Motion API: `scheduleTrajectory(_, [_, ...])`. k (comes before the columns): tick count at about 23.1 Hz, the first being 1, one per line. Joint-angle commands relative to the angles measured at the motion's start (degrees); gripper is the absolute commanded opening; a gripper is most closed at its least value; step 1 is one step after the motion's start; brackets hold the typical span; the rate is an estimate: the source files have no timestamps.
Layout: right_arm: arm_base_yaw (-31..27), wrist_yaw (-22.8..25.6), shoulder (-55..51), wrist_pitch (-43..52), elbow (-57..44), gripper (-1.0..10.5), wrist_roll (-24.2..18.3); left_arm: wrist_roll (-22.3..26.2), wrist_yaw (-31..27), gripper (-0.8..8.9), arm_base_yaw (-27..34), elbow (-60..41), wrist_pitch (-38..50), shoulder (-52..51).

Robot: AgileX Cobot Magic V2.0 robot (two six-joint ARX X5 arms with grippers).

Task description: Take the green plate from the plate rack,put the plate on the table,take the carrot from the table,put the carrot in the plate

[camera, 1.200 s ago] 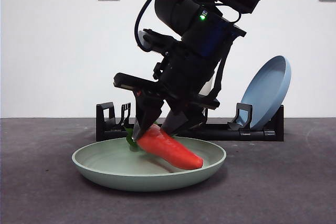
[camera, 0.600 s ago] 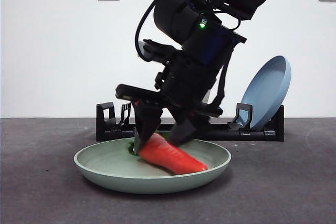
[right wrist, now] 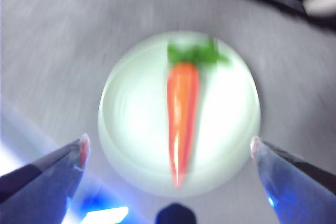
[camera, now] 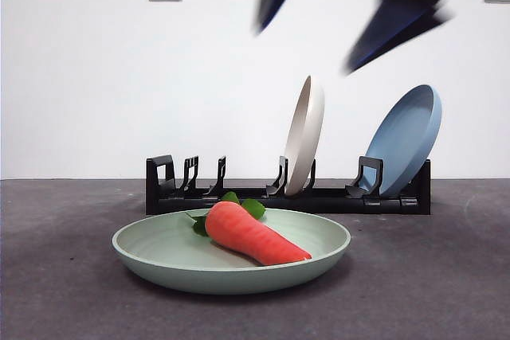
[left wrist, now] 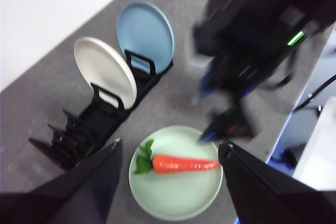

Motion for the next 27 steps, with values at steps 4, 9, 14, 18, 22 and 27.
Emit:
scheduleTrajectory(4, [0.13,-0.11,-14.10,-15.89,-0.13,5.3,0.66,-3.63,0.28,3.10,-0.11,-0.07,-6.05,-0.11])
scheduleTrajectory(9, [0.13,-0.50,-19.17,-22.21,-0.13,3.9,1.03,-4.92,0.44,2.32,-0.11,-0.07,-9.49,-0.11])
scheduleTrajectory(14, [0.13,-3.89,-20.90,-25.49,-0.11,-0.1,0.81,-4.92,3.65,-0.08,-0.13,-0.07,-9.49,-0.11])
scheduleTrajectory(18, [0.13,-4.52,-21.07,-25.53,-0.11,-0.1,0.57,-4.87,4.63,-0.08,-0.13,-0.07,-9.49,-0.11])
scheduleTrajectory(22, [0.13,-4.46,-21.07,-25.35,-0.13,-0.1,0.59,-4.87,4.50,-0.03,-0.13,-0.07,-9.46,-0.11])
scheduleTrajectory(27, [0.11,-4.22,-21.09,-25.35,-0.13,0.0,0.57,-4.87,4.48,-0.01,-0.13,-0.07,-9.46,-0.11])
